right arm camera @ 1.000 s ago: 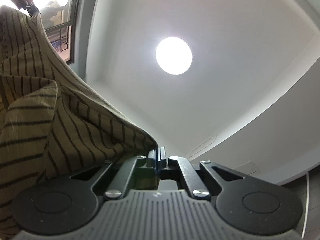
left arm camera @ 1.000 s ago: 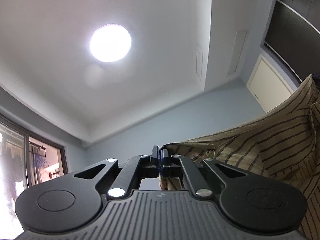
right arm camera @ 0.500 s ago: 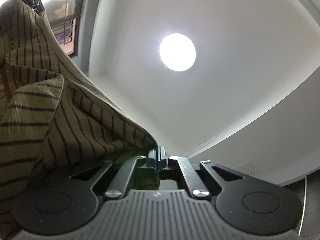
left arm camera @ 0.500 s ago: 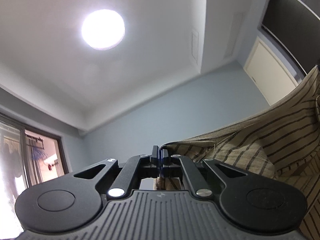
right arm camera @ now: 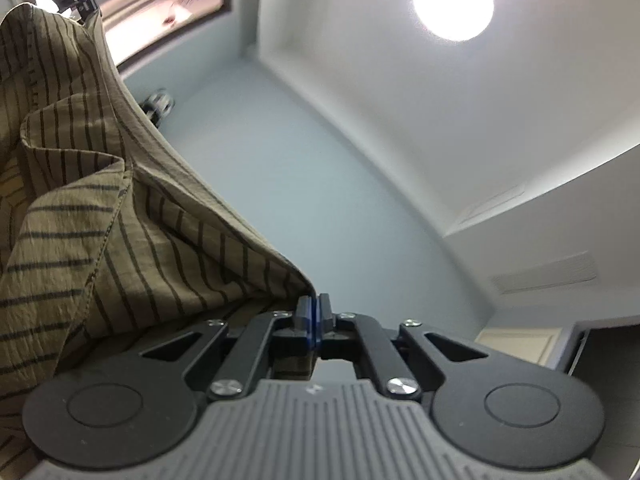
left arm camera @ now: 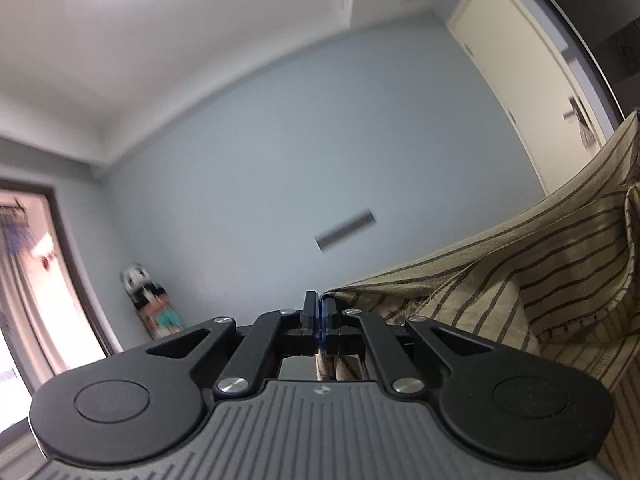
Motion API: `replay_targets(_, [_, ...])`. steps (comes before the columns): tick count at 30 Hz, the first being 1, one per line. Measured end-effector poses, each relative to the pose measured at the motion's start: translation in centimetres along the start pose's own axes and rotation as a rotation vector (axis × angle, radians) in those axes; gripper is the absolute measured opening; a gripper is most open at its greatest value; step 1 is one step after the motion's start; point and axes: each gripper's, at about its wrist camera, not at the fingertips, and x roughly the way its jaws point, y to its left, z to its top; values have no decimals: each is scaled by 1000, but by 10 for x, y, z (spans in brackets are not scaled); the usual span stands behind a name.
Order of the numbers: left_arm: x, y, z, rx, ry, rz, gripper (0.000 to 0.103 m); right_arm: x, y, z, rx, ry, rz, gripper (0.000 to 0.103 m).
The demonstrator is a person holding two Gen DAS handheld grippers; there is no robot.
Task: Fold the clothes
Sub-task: 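Lift the shirt high with both grippers to hang it open, then lower the hanging shirt onto the bed and open both grippers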
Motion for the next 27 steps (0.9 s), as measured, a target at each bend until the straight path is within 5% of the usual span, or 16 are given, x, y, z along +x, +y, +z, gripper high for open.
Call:
replay_targets(7, [136,-15,-60,6,186,-65,0,106,75,-73,-6,156,141,2])
replay_targets(15, [276,-55,-169,34,412,-103,0,235,172,-177,-19,320,302,2])
replay_targets(21, [359,-89,-230,75,539,-136,0,317,254,-264,-33,453,401,2])
replay_targets(27, [422,-121,-262,90,640,-150,0,416,342,-304,-43,574,448,2])
